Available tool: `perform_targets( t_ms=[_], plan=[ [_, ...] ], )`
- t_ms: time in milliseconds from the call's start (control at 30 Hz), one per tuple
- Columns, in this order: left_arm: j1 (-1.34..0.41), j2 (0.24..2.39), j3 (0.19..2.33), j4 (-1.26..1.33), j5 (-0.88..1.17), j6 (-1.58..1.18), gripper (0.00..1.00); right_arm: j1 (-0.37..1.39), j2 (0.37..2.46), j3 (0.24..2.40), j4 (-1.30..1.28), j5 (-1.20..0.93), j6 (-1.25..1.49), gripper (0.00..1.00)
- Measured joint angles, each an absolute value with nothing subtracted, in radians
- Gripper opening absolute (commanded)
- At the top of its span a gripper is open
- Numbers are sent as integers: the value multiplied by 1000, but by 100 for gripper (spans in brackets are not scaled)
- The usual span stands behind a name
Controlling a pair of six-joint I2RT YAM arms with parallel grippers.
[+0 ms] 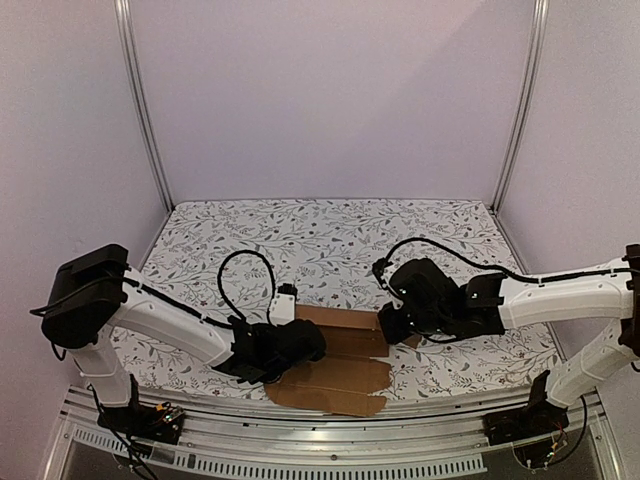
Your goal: Fold the paper box
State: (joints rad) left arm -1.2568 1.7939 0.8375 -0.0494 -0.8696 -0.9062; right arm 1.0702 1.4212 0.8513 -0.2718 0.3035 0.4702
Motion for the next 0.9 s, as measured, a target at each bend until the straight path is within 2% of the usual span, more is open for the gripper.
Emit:
perform_targets(
  t_ms=[533, 900],
  plan=[
    [-1257, 1794, 837, -57, -876, -906, 0, 1066, 1494, 768, -134, 302, 547, 0],
    [-1256, 1792, 838, -51, -874, -891, 0, 1063, 1494, 707, 60, 236, 635, 0]
  ],
)
